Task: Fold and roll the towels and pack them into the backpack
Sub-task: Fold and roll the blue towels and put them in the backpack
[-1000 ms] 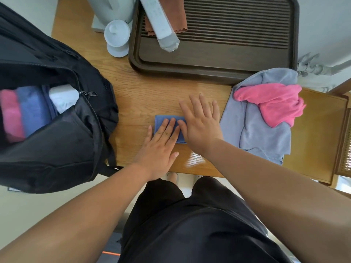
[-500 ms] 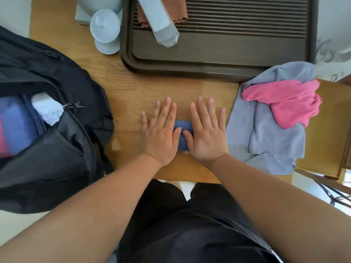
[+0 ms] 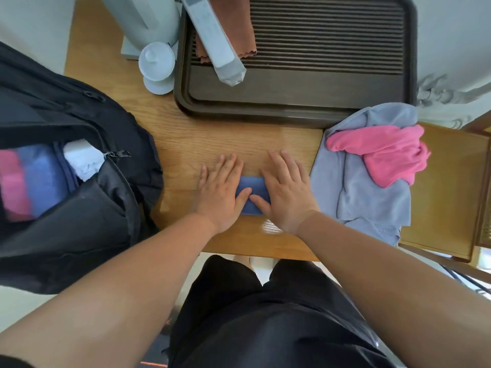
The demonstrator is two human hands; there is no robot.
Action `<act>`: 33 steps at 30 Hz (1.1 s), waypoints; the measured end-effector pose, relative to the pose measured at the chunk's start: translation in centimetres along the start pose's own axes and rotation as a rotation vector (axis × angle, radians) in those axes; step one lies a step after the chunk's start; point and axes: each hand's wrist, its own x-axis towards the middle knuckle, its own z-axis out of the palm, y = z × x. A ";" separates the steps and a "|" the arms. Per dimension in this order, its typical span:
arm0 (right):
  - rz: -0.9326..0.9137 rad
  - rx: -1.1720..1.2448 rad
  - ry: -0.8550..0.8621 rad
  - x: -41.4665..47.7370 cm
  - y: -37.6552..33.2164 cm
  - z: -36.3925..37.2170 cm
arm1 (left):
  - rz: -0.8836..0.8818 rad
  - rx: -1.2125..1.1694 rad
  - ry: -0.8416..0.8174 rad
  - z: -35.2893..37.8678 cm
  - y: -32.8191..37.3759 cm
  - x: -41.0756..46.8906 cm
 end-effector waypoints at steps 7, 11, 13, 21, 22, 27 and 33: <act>-0.033 -0.171 -0.215 -2.1 1.6 -4.3 | 0.010 0.093 -0.095 -2.5 2.5 -3.2; -0.063 -0.145 -0.317 -3.3 1.2 -6.0 | -0.144 -0.031 -0.084 -2.7 5.4 -4.9; -0.027 0.006 -0.339 -3.9 1.4 -6.9 | -0.221 -0.186 -0.036 -2.9 6.2 -5.9; -0.091 0.296 -0.379 -4.2 2.0 -11.6 | -0.321 -0.451 0.184 -6.7 7.6 -11.7; -0.074 0.381 -0.363 -4.3 1.9 -12.3 | -0.344 -0.519 0.224 -7.4 7.8 -12.4; 0.020 0.947 -0.189 -5.1 -0.3 -15.5 | -0.341 -0.796 0.359 -11.5 7.1 -16.0; 0.087 1.524 0.008 -4.4 -7.1 -18.7 | -0.233 -1.131 0.495 -15.6 3.7 -18.8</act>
